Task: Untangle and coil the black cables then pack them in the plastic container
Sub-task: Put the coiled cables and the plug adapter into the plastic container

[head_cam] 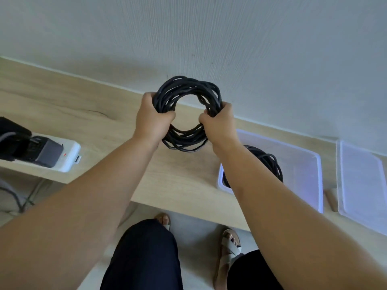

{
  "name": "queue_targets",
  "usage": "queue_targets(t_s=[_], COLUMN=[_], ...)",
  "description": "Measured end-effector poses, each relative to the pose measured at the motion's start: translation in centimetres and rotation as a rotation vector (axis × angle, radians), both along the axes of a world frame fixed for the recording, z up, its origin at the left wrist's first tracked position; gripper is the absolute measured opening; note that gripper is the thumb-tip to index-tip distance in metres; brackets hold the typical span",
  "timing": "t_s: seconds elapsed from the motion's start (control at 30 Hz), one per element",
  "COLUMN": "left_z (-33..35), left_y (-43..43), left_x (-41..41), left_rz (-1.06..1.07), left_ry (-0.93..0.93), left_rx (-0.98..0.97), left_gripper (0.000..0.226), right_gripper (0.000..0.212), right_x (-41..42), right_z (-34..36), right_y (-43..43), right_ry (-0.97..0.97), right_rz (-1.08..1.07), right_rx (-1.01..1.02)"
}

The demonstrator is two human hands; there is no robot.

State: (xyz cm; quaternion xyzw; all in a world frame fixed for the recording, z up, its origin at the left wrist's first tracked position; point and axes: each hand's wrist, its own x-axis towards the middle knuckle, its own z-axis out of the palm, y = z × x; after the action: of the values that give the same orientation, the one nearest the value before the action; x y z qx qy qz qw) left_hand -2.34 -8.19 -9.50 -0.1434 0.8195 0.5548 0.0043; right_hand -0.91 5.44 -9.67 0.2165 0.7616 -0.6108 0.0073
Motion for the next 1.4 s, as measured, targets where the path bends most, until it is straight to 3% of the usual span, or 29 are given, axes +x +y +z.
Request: queue_targets(t_s=[0.17, 0.27, 0.4, 0.47, 0.63, 0.73, 0.83, 0.9, 1.07, 1.17, 1.4], left_z=[5.3, 5.7, 4.0, 2.8, 0.8, 0.2, -0.2, -0.5, -1.7, -2.3, -3.6], left_y=[4.7, 9.3, 13.3, 13.7, 13.6, 13.2, 13.4, 13.5, 13.7, 13.8, 13.5], left_x=[2.0, 3.6, 5.2, 5.6, 5.4, 5.1, 5.0, 5.0, 4.7, 4.5, 4.8], left_rz=[-0.357, -0.573, -0.737, -0.756, -0.747, -0.755, -0.786, -0.797, -0.81, -0.814, -0.752], left_ry=[0.146, 0.225, 0.172, 0.134, 0.071, 0.063, 0.093, 0.143, 0.197, 0.241, 0.379], left_rx=[-0.104, -0.152, -0.209, -0.228, -0.276, -0.325, -0.358, -0.381, -0.403, -0.454, -0.507], left_gripper=[0.039, 0.04, 0.053, 0.058, 0.069, 0.069, 0.068, 0.068, 0.071, 0.061, 0.041], right_gripper=[0.029, 0.028, 0.033, 0.037, 0.02, 0.042, 0.07, 0.077, 0.067, 0.056, 0.048], right_x=[6.8, 10.4, 13.5, 14.0, 13.4, 12.9, 12.4, 12.3, 13.0, 12.9, 12.7], right_z=[4.1, 3.3, 0.9, -0.3, -1.4, -1.7, -2.2, -2.3, -2.5, -2.7, -2.6], right_y=[5.8, 9.8, 13.1, 13.6, 14.2, 14.1, 13.9, 13.6, 13.1, 12.9, 12.8], right_ry=[0.114, 0.085, -0.028, -0.088, -0.111, -0.181, -0.292, -0.249, -0.176, -0.076, -0.107], right_rz=[-0.095, -0.195, -0.227, -0.204, -0.108, -0.051, -0.166, -0.225, -0.252, -0.291, -0.285], right_rx=[-0.158, -0.219, -0.268, -0.247, -0.227, -0.162, -0.125, -0.093, 0.134, 0.152, 0.12])
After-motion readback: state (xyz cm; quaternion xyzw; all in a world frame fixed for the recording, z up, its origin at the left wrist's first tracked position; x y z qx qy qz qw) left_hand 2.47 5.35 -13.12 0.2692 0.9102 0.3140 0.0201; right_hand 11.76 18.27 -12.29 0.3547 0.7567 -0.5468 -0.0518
